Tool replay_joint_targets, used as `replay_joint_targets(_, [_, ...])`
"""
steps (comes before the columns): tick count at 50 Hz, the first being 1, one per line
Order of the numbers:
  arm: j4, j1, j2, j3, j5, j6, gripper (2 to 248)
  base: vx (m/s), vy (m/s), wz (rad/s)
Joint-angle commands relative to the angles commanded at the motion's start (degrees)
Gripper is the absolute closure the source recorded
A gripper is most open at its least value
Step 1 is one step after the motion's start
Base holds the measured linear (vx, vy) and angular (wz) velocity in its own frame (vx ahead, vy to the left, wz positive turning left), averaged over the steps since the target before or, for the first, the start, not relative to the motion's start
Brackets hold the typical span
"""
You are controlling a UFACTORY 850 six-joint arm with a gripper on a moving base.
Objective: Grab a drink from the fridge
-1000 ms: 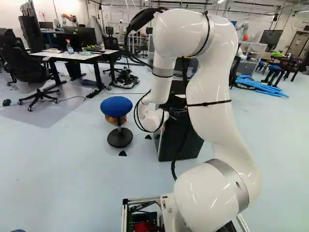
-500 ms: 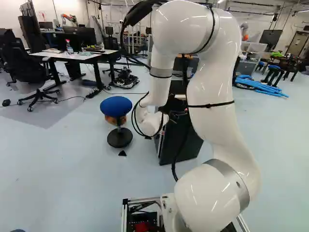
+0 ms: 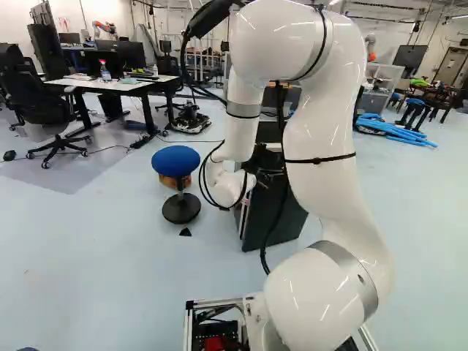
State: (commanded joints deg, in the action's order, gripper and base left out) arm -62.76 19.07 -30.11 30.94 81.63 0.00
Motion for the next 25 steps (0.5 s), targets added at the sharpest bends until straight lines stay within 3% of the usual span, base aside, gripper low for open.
replay_joint_targets(25, [-3.2,0.1,0.0,0.0,0.7,0.0,3,0.000,0.000,0.000])
